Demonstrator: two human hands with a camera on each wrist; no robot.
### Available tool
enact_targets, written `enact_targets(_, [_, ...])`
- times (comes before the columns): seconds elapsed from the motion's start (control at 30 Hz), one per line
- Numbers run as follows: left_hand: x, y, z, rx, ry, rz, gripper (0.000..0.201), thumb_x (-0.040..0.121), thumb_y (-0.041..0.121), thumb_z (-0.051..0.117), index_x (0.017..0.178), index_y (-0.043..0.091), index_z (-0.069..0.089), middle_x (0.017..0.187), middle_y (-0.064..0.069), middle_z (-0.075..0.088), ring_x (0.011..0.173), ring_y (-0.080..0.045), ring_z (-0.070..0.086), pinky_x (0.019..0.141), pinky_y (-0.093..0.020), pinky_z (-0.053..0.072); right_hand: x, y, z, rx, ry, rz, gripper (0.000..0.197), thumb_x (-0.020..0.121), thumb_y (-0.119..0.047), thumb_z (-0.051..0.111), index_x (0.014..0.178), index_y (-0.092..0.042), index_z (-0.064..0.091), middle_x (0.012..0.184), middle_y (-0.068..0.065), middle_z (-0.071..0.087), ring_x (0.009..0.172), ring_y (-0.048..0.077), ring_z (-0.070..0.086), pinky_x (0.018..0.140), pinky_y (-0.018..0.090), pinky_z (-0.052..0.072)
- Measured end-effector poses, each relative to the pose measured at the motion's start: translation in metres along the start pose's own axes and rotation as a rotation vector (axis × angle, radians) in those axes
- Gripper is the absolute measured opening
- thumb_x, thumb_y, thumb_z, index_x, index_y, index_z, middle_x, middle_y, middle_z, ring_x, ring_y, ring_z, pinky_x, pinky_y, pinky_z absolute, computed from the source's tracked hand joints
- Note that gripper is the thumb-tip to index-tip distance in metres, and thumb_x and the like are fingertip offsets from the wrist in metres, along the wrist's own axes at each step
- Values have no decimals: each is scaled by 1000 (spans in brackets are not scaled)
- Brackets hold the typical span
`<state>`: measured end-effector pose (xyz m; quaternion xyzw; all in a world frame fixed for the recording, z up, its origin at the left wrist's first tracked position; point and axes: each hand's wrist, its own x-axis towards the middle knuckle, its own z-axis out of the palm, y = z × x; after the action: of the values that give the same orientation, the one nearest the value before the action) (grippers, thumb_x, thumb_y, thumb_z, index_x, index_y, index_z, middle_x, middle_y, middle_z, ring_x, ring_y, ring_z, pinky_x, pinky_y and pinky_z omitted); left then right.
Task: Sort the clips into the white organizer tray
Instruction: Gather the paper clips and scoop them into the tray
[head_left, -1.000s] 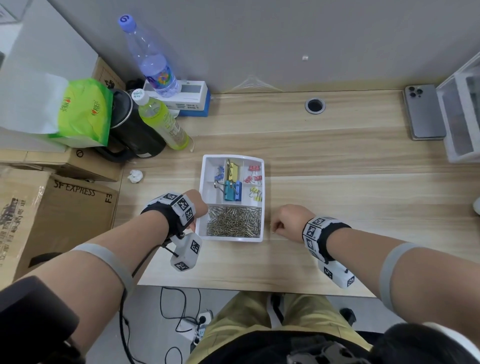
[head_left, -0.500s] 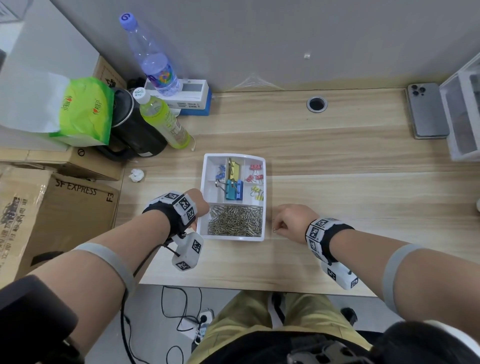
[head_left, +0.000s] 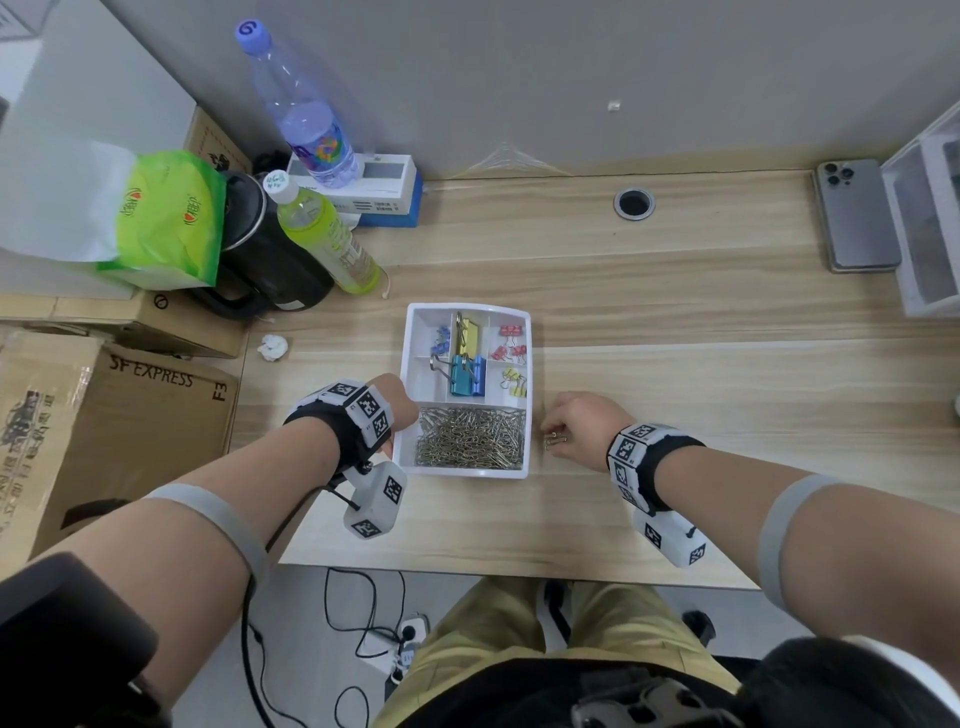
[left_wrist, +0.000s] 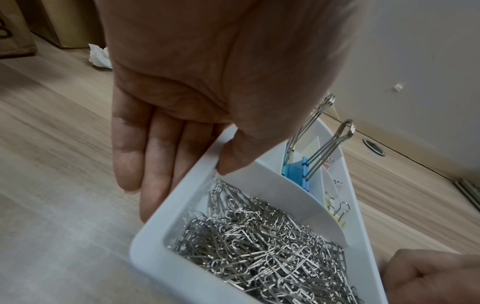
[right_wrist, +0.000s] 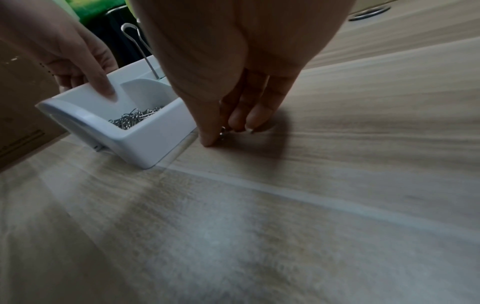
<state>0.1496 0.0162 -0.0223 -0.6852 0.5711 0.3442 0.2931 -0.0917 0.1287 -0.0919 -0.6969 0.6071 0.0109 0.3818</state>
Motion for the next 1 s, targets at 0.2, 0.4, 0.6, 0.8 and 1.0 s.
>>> enact_targets(0.2, [-1,0,0,-17,-11,-1,23,93,4,42,70,8,43,64,-9,48,74,-28,54,53,-25,39,-2,-1,-2,-32,16,1,14,89,-21,64,94,-23,76,103,-9,67,97,15,60,75,24,41])
enact_targets(0.4, [-2,1,0,-36,0,-12,23,94,7,43,71,6,45,66,-11,52,76,-29,59,64,-30,48,2,-2,7,-40,50,-20,13,88,-14,63,83,-15,74,95,-4,54,97,20,48,86,34,44])
enact_targets(0.6, [-2,1,0,-20,2,-8,24,94,7,42,70,8,43,64,-9,49,73,-28,55,54,-25,41,8,4,21,-17,34,43,26,74,-1,59,71,-27,57,97,-1,53,87,20,51,81,35,49])
enact_targets(0.8, [-1,1,1,-14,-8,-4,24,94,6,41,70,9,42,63,-8,47,70,-27,53,51,-25,38,2,-3,17,45,14,38,13,78,-2,59,75,-14,61,106,2,54,86,24,57,79,34,51])
enact_targets(1.0, [0,-1,1,-6,-21,-3,25,93,4,41,69,11,40,61,-7,42,67,-25,49,49,-24,33,-6,-4,8,112,101,31,16,76,0,60,65,-13,61,95,6,65,83,25,62,79,38,52])
